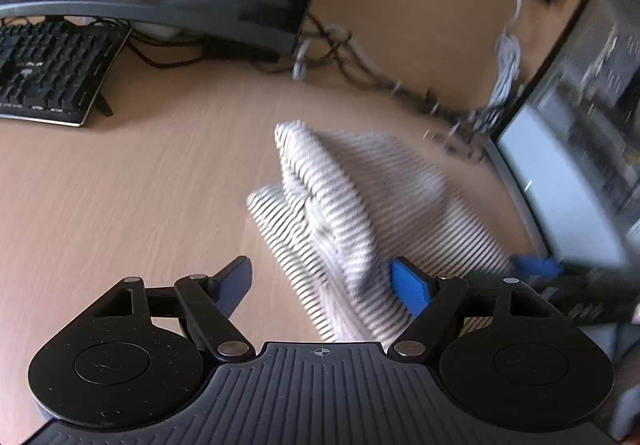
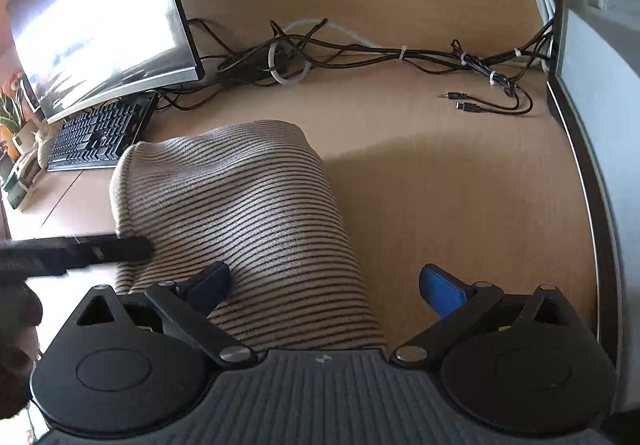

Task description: Fold clothes

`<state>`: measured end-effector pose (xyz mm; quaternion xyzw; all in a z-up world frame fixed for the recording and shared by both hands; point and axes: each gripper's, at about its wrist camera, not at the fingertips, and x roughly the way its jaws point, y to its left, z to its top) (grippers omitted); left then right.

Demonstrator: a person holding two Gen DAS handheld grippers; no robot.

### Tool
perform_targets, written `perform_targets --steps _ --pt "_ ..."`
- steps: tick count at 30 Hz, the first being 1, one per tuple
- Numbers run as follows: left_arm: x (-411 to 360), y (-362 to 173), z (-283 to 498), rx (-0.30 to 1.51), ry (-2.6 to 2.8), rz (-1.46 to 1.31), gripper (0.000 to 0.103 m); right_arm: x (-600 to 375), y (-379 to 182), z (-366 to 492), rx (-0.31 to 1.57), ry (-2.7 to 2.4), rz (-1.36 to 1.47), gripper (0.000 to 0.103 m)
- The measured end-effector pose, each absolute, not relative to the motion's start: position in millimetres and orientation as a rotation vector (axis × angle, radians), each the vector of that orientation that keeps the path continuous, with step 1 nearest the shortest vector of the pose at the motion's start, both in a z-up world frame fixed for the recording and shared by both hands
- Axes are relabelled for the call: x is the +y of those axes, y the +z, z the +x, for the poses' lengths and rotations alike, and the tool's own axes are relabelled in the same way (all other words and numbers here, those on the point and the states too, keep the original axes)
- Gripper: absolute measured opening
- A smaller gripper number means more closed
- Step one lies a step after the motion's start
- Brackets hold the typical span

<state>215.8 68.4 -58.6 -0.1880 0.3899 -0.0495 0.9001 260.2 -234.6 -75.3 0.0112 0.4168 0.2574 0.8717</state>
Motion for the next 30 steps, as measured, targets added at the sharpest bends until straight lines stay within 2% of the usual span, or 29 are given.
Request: perform_targets --steps 3,5,6,7,9,12,14,16,23,28,30 --pt "74.0 -56.5 225.7 0.793 -0.110 -0.435 0.080 -234.5 -77.6 259.1 0.858 0.537 0.011 0.103" --pt "70.0 -54.0 233.8 0.783 -0.135 -0.434 0.061 -234.7 -78.7 259.5 0.857 0.535 0.015 0.103" --pt "66.9 -51.5 236.8 0.771 -0.160 -0.438 0.041 -234.5 -78.9 260.0 0.858 0.533 0.018 0.103" --pt "63.2 -47.9 238.8 0.754 -0.183 -0.436 0.040 -233.6 -78.6 260.4 0.857 0.530 0.015 0.103" --pt "51.8 -36.4 237.6 0.712 -0.204 -0.373 0.041 -233.9 -78.4 259.1 0.850 0.524 -0.004 0.103" --pt "39.7 -42.8 245.5 0.770 -0.126 -0.246 0.045 -234.6 -78.1 257.5 0.846 0.526 -0.019 0.103" --pt "42.7 -55.0 246.6 0.796 -0.087 -0.233 0.060 -233.8 -78.7 256.7 0.853 0.547 -0.023 0.103" --pt "47.9 -64.1 245.7 0.805 -0.066 -0.252 0.065 -231.9 -80.1 255.8 0.862 0.572 -0.028 0.103" --pt "44.6 -54.0 227.4 0.846 -0.070 -0.317 0.063 -228.6 -84.0 255.8 0.877 0.588 -0.035 0.103" --pt "42.0 -47.6 213.5 0.879 -0.083 -0.372 0.078 -229.7 -84.2 256.9 0.874 0.595 -0.035 0.103" --pt "38.6 -52.4 202.0 0.909 -0.160 -0.439 0.076 -229.0 -83.9 256.7 0.873 0.593 -0.036 0.103"
